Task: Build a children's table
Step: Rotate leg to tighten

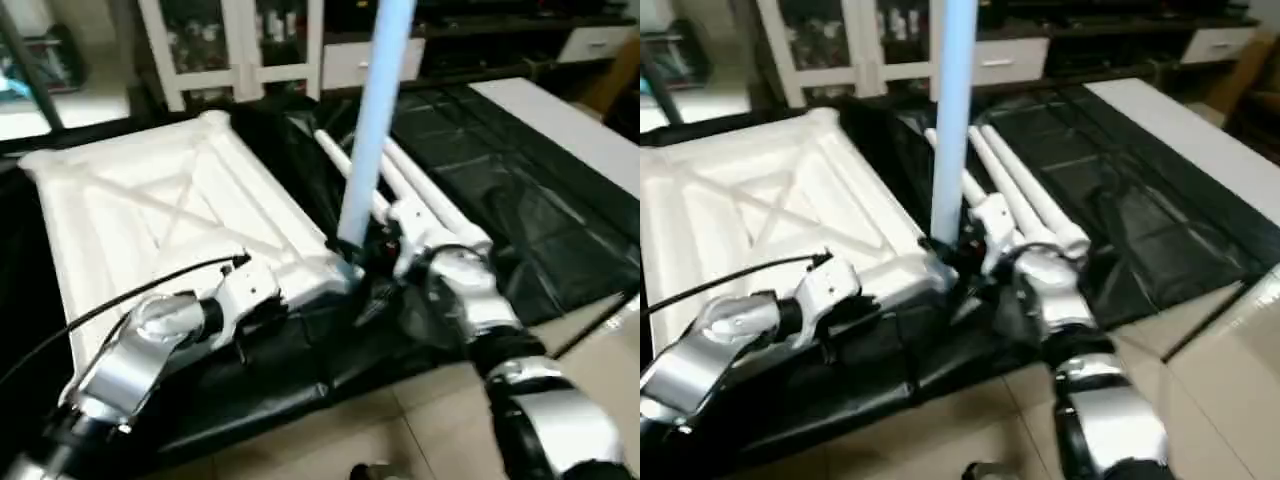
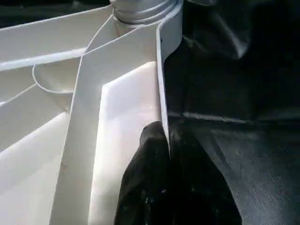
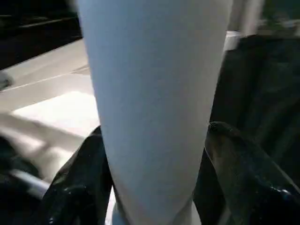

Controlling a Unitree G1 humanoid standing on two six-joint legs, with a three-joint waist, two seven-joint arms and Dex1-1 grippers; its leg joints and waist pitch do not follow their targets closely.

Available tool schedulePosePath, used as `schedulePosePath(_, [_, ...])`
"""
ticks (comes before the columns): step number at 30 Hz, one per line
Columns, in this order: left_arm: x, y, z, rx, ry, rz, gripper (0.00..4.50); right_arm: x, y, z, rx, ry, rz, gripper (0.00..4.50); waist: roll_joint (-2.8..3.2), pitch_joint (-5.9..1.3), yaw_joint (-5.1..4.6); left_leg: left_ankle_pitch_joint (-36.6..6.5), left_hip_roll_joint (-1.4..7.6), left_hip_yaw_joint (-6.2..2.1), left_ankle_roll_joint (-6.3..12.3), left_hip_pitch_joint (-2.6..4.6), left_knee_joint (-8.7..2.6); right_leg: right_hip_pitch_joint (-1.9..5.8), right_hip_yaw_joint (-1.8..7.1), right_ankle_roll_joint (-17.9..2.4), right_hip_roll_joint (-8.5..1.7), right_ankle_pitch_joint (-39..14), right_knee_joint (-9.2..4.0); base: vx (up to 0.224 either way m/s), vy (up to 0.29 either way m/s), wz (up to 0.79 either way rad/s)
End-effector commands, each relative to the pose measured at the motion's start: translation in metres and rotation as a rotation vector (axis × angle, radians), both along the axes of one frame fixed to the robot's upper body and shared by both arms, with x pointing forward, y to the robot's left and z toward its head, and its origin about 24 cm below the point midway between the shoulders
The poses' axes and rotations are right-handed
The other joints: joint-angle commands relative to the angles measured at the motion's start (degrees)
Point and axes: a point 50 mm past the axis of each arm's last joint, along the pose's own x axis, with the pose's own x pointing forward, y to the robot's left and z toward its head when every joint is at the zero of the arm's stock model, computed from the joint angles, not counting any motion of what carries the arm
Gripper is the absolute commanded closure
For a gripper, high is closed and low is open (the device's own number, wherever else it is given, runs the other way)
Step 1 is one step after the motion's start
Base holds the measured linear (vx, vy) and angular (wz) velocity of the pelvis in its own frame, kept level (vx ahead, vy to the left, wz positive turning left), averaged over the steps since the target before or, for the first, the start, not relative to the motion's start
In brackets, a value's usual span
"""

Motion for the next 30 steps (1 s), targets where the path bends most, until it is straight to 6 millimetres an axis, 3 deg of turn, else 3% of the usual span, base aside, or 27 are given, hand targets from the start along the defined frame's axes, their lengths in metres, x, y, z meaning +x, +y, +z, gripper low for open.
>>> schedulePosePath(1, [-0.013,0.013,-0.020,0.072,0.109,-0.017,4.50,0.004,-0.026,0.018,0.039,-0.043,-0.001,1.45,0.14,-3.58,1.04,-20.0,1.06,0.70,3.93,0.57,-4.62,1.90,2.51,-11.9,-1.69,-19.8,-3.52,0.000,0.000,0.00])
schedulePosePath(3, [-0.013,0.013,-0.020,0.071,0.112,-0.023,4.50,0.003,-0.030,0.018,0.033,-0.039,0.017,1.45,0.10,-4.11,1.71,-14.1,1.07,1.14,5.08,0.28,-4.28,2.30,2.88,-13.3,-1.48,-13.7,-2.50,0.087,-0.039,0.14])
schedulePosePath(4, [-0.014,0.013,-0.019,0.068,0.113,-0.035,4.50,0.000,-0.035,0.017,0.023,-0.022,0.068,1.45,-0.02,-4.01,2.13,-11.1,1.12,1.26,6.05,-0.17,-4.14,2.34,2.98,-13.9,-1.41,-11.1,-1.99,0.070,-0.027,0.08])
schedulePosePath(9, [-0.015,0.014,-0.017,0.059,0.115,-0.070,4.50,-0.007,-0.039,0.011,0.002,0.034,0.181,1.45,0.08,-4.13,3.11,-8.2,1.25,1.41,6.89,-0.12,-3.86,2.66,2.93,-14.9,-1.26,-9.0,-1.39,0.000,0.000,0.00])
schedulePosePath(11, [-0.015,0.013,-0.017,0.059,0.120,-0.082,4.50,-0.010,-0.038,0.008,-0.002,0.058,0.214,1.69,0.51,-3.78,3.44,-9.3,1.24,1.51,6.48,0.08,-3.98,2.52,2.93,-15.2,-1.10,-8.9,-1.48,0.000,0.000,0.00])
schedulePosePath(16, [-0.016,0.012,-0.017,0.057,0.123,-0.089,4.50,-0.010,-0.036,0.006,0.007,0.069,0.215,1.88,0.62,-3.38,3.51,-14.3,1.33,1.34,3.56,0.24,-4.38,2.40,2.96,-13.5,-1.17,-15.5,-2.14,0.000,0.000,0.00])
schedulePosePath(18, [-0.016,0.012,-0.017,0.057,0.124,-0.091,4.50,-0.010,-0.035,0.006,0.010,0.070,0.212,2.15,0.61,-3.34,3.48,-15.6,1.31,1.35,2.92,0.36,-4.42,2.23,2.97,-13.1,-1.10,-16.7,-2.37,0.000,0.000,0.00])
schedulePosePath(22, [-0.015,0.013,-0.017,0.060,0.128,-0.097,4.50,-0.010,-0.035,0.005,0.012,0.072,0.203,2.48,0.69,-3.42,3.40,-15.8,1.29,1.23,2.51,0.25,-4.48,2.32,2.94,-12.9,-1.07,-16.3,-2.33,0.000,0.000,0.00])
schedulePosePath(27, [-0.014,0.014,-0.016,0.062,0.125,-0.097,4.50,-0.008,-0.033,0.004,0.014,0.067,0.156,2.55,0.74,-3.45,3.28,-15.1,1.26,1.21,2.63,0.11,-4.49,2.42,2.91,-13.3,-1.06,-15.2,-2.20,0.000,0.000,0.00])
schedulePosePath(30, [-0.012,0.011,-0.015,0.056,0.118,-0.072,4.50,-0.005,-0.027,-0.002,-0.017,0.059,0.068,2.55,0.75,-3.34,3.14,-16.4,1.23,1.19,2.10,0.20,-4.57,2.30,2.91,-12.8,-1.12,-17.3,-2.38,0.000,0.000,0.00])
